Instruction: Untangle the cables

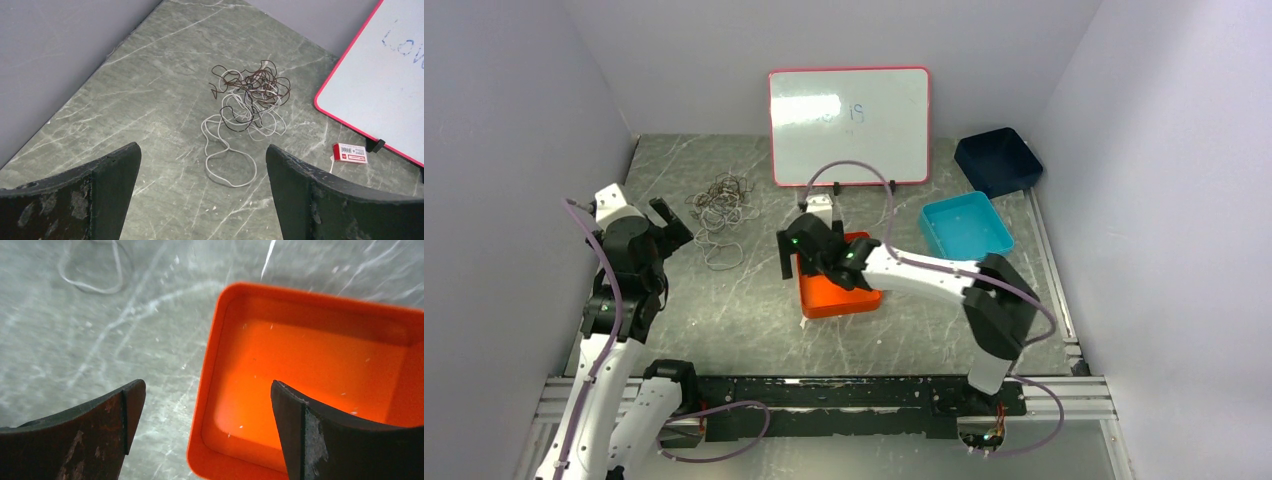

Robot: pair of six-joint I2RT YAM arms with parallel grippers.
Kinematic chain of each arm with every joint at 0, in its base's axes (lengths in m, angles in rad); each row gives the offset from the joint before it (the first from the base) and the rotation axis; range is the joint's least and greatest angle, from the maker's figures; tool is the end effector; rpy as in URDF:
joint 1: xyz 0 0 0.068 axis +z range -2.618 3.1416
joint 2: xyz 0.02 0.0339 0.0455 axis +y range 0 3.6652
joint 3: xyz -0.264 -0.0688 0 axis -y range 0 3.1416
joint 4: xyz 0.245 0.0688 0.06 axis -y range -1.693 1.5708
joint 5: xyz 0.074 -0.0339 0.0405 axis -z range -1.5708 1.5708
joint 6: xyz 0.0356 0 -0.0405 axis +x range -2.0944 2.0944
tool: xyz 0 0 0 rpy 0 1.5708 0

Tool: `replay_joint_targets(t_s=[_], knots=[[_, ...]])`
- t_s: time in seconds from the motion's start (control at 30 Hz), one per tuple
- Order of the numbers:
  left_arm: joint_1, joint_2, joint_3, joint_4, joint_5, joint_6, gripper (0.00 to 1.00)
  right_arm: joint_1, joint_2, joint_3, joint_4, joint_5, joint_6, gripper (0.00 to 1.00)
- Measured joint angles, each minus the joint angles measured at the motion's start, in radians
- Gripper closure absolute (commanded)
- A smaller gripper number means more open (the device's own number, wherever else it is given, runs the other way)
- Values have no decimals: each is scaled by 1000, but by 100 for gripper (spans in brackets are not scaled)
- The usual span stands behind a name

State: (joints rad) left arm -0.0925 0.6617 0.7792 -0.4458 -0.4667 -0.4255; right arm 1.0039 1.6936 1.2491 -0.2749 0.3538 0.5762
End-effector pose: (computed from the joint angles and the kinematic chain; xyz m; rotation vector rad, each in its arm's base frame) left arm 0.1490 0.0023 0.3299 -0.6128 1.7601 0.0853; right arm 0.2145 0.3140 0.2536 -0.3017 2.2554 0.4452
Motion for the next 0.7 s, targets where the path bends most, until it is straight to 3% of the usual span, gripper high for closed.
replay_joint_targets(t_s=[0.33, 0.7], knots=[[2, 3, 0, 0, 4, 0, 0, 16, 209, 29, -20, -37, 41, 0], [3, 11, 0, 0, 13, 0, 0, -37, 198, -6, -114, 109, 10, 0]])
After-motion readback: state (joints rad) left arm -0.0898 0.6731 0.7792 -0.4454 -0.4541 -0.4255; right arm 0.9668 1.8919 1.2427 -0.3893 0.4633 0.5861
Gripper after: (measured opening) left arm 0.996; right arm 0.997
